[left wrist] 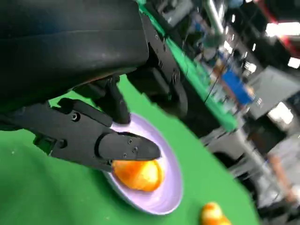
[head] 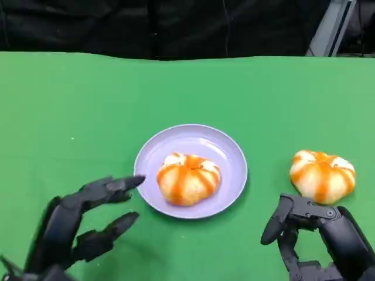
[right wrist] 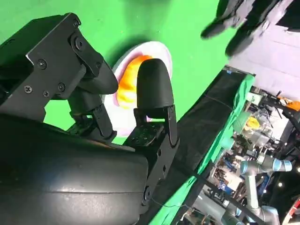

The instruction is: Grasp the bread from the table and place it into the plate.

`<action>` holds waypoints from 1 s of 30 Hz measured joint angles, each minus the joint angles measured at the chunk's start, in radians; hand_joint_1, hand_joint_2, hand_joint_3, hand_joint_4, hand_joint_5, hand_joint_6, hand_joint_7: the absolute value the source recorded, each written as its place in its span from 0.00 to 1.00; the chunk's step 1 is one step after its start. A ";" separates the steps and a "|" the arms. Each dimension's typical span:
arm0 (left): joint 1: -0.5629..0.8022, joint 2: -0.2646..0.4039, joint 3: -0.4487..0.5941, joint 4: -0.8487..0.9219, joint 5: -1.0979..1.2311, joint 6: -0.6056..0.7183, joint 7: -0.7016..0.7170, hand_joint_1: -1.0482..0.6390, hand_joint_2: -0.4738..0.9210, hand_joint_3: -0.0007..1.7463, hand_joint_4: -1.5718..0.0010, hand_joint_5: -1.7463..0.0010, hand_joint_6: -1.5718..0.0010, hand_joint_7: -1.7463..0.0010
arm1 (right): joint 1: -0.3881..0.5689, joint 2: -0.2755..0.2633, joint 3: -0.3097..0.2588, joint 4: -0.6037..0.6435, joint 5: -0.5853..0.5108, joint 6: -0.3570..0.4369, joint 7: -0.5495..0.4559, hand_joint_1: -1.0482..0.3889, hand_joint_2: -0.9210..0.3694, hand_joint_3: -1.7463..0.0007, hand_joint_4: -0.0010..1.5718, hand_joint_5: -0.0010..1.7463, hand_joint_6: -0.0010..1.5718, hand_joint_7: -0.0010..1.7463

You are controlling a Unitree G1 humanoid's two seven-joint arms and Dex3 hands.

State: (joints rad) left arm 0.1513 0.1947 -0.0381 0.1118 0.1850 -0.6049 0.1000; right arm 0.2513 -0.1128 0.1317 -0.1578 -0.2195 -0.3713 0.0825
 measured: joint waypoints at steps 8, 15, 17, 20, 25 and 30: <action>0.139 -0.111 0.067 -0.036 -0.011 -0.038 0.061 0.67 0.64 0.79 0.46 0.00 0.51 0.13 | 0.000 -0.001 -0.002 -0.008 0.000 0.014 0.001 0.79 0.47 0.17 0.53 0.93 0.50 0.76; 0.142 -0.149 0.082 -0.051 -0.095 -0.015 0.041 0.66 0.63 0.79 0.47 0.00 0.51 0.11 | 0.000 -0.001 -0.002 -0.008 -0.002 0.014 0.001 0.80 0.48 0.17 0.54 0.95 0.51 0.76; 0.132 -0.152 0.088 -0.045 -0.109 -0.022 0.036 0.66 0.62 0.79 0.47 0.00 0.50 0.12 | 0.000 -0.001 -0.002 -0.008 -0.003 0.014 0.001 0.80 0.48 0.17 0.53 0.95 0.51 0.76; 0.125 -0.159 0.097 -0.036 -0.107 -0.036 0.037 0.65 0.62 0.79 0.47 0.00 0.49 0.12 | 0.000 -0.001 -0.002 -0.008 -0.003 0.011 0.000 0.80 0.47 0.17 0.53 0.94 0.51 0.76; 0.124 -0.162 0.100 -0.035 -0.103 -0.035 0.036 0.65 0.61 0.80 0.46 0.00 0.49 0.13 | 0.000 -0.001 -0.004 -0.001 -0.003 -0.003 0.000 0.80 0.48 0.16 0.53 0.93 0.51 0.76; 0.107 -0.161 0.102 -0.027 -0.089 -0.035 0.033 0.66 0.62 0.79 0.46 0.00 0.48 0.15 | -0.001 -0.005 -0.006 0.005 -0.003 -0.008 0.000 0.80 0.47 0.17 0.53 0.93 0.51 0.76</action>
State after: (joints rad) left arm 0.2579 0.0333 0.0642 0.0846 0.0961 -0.6403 0.1333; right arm 0.2506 -0.1176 0.1259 -0.1525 -0.2224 -0.3792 0.0822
